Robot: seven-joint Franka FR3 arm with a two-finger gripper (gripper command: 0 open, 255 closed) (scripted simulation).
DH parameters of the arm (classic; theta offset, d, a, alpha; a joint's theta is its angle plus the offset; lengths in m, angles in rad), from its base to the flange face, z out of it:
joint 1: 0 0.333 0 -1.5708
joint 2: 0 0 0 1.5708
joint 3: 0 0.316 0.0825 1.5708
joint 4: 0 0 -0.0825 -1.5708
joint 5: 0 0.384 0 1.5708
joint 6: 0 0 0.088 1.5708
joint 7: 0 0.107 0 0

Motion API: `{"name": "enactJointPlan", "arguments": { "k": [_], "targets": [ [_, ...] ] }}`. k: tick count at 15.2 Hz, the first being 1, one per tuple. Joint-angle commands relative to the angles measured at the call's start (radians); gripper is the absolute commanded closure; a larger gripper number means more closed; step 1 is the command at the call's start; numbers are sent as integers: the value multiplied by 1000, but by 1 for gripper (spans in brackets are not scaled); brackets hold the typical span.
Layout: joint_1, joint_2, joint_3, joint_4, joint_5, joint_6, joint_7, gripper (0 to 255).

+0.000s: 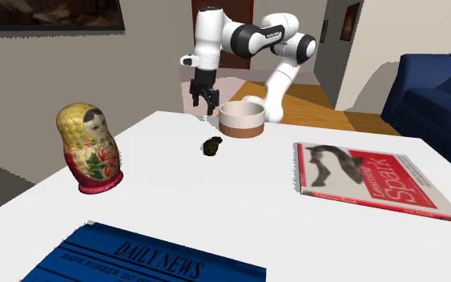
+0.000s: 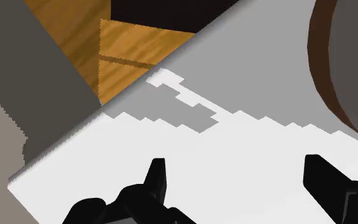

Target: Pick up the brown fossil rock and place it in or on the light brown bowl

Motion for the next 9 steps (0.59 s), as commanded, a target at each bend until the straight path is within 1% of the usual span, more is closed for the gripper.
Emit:
{"name": "enactJointPlan", "arguments": {
  "k": [1, 9],
  "targets": [
    [25, 20, 34, 10, 19, 29, 15, 0],
    [111, 104, 174, 88, 67, 108, 75, 0]
  ]
}}
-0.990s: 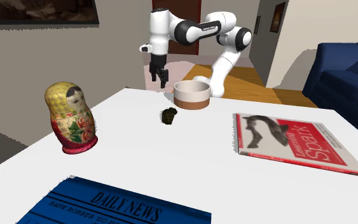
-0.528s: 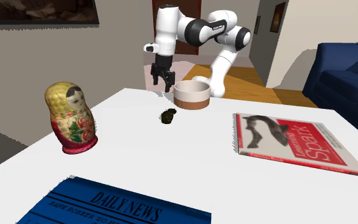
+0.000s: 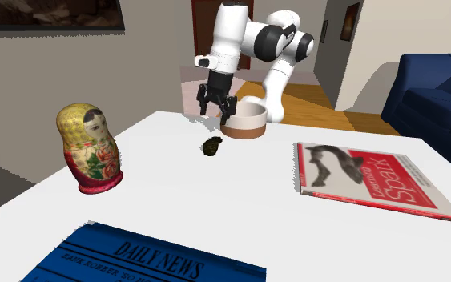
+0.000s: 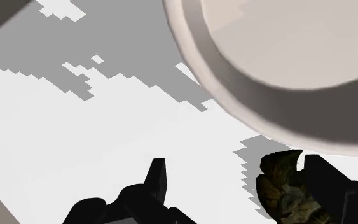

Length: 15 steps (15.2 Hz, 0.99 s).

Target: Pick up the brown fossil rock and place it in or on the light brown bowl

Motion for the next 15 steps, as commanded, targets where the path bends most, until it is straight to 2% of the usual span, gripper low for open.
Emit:
{"name": "enactJointPlan", "arguments": {
  "k": [1, 4, 12, 15],
  "targets": [
    [18, 26, 34, 25, 7, 19, 12, 0],
    [42, 64, 89, 63, 13, 47, 35, 0],
    [38, 84, 97, -22, 10, 153, 39, 0],
    [38, 84, 97, -22, 10, 153, 39, 0]
  ]
}}
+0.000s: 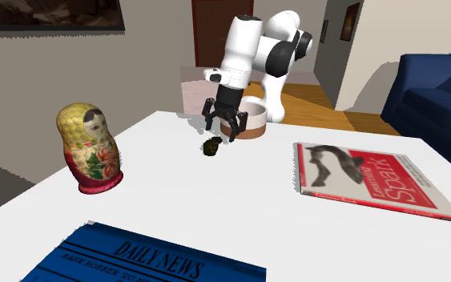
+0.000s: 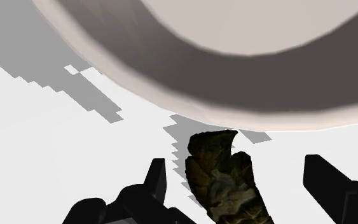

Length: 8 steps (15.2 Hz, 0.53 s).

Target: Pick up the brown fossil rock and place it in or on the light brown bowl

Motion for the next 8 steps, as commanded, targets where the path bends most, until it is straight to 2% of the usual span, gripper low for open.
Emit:
{"name": "enactJointPlan", "arguments": {
  "k": [1, 5, 6, 8],
  "targets": [
    [0, 1, 1, -1, 0, 3, 1, 0],
    [0, 1, 1, -1, 0, 3, 1, 0],
    [0, 1, 1, -1, 0, 3, 1, 255],
    [0, 1, 1, -1, 0, 3, 1, 255]
  ]
}}
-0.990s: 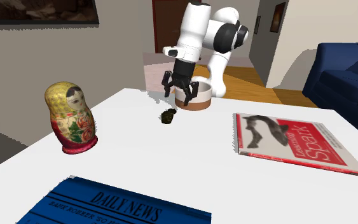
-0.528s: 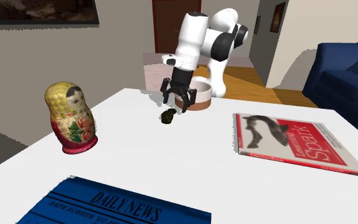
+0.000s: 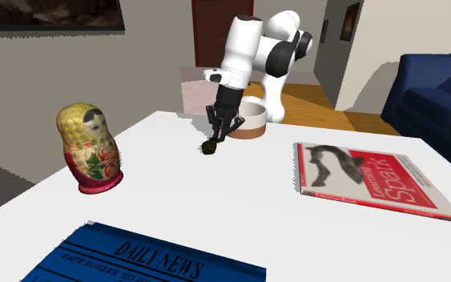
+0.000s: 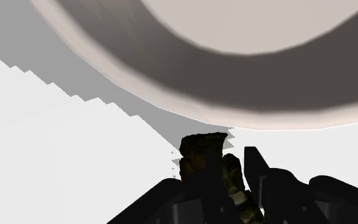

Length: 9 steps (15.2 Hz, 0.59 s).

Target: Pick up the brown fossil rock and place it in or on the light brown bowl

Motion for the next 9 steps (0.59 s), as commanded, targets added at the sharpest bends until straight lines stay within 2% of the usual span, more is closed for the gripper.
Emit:
{"name": "enactJointPlan", "arguments": {
  "k": [1, 7, 8, 9],
  "targets": [
    [0, 1, 0, -1, 0, 0, 0, 255],
    [2, -4, 1, 2, 2, -2, 0, 255],
    [2, -4, 1, 2, 2, -2, 0, 0],
    [14, 32, -48, 35, 28, -2, -87, 0]
  ]
}}
